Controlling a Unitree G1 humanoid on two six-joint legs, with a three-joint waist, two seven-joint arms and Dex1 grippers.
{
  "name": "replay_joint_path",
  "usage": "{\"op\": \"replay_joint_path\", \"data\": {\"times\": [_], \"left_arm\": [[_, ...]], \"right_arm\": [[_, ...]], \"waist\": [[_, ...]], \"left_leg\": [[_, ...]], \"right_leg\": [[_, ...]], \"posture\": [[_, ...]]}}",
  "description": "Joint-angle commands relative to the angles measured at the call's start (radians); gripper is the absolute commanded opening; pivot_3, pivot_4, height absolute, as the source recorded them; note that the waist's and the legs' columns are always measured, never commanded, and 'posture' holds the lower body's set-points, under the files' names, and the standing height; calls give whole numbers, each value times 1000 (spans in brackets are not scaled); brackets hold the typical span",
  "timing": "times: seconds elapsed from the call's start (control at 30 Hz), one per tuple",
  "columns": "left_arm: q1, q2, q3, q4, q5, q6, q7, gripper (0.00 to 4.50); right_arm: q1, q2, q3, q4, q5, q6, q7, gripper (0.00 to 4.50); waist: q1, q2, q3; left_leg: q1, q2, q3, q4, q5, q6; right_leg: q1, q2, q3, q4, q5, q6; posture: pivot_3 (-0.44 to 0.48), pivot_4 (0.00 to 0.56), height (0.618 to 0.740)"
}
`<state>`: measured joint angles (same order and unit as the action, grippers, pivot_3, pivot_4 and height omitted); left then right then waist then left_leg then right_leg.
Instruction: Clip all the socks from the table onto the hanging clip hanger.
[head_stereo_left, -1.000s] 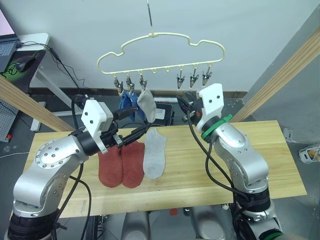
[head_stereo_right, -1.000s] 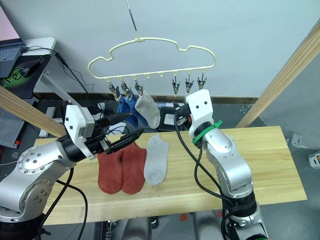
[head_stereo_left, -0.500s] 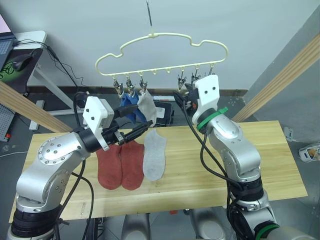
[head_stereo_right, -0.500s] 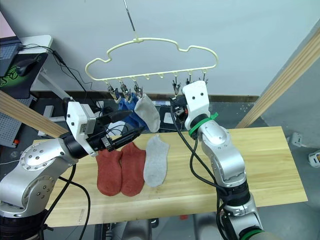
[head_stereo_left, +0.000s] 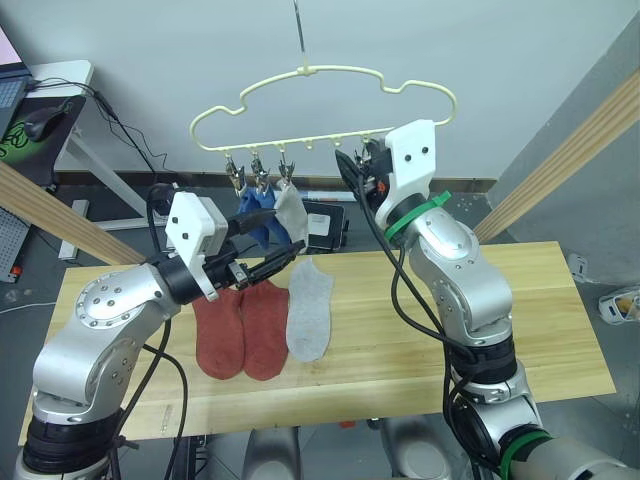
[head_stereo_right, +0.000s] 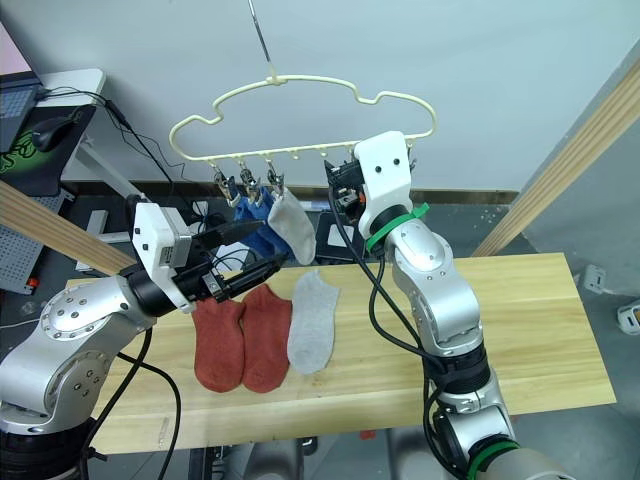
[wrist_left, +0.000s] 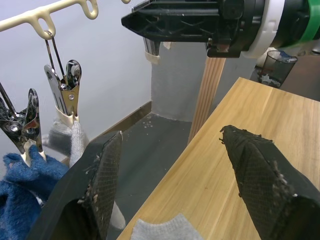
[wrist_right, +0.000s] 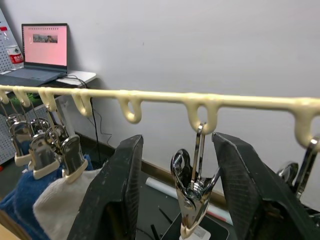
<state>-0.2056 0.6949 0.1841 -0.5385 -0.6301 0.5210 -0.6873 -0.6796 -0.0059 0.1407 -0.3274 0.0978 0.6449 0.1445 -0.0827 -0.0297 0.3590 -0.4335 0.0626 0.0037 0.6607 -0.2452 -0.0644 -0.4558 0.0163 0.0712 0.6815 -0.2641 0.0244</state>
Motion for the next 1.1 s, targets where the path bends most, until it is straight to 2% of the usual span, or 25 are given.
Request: {"op": "replay_joint_path", "data": {"times": [0.03, 0.43, 0.83, 1.1], "left_arm": [[2, -8, 4, -13, 2, -15, 0, 3441], [15, -14, 6, -20, 12, -17, 0, 3441], [23, -22, 1, -22, 18, -21, 0, 3441], [21, -25, -3, -23, 22, -18, 1, 3441]], "right_arm": [[-22, 20, -3, -15, -4, -17, -21, 2260], [-54, 73, -21, 19, 0, -13, -72, 2260], [-28, 121, 6, -58, -38, 77, -161, 2260], [-46, 157, -15, -48, -36, 97, -187, 2260]], "waist": [[0, 0, 0], [0, 0, 0], [0, 0, 0], [-1, 0, 0]], "left_leg": [[0, 0, 0, 0, 0, 0], [0, 0, 0, 0, 0, 0], [0, 0, -1, 0, 0, 0], [0, 0, -1, 0, 0, 0]], "right_leg": [[0, 0, 0, 0, 0, 0], [0, 0, 0, 0, 0, 0], [0, -1, 0, 0, 0, 0], [0, -1, 0, 0, 0, 0]], "posture": [[-120, 400, 740], [-114, 391, 740], [-122, 382, 740], [-121, 382, 740]]}}
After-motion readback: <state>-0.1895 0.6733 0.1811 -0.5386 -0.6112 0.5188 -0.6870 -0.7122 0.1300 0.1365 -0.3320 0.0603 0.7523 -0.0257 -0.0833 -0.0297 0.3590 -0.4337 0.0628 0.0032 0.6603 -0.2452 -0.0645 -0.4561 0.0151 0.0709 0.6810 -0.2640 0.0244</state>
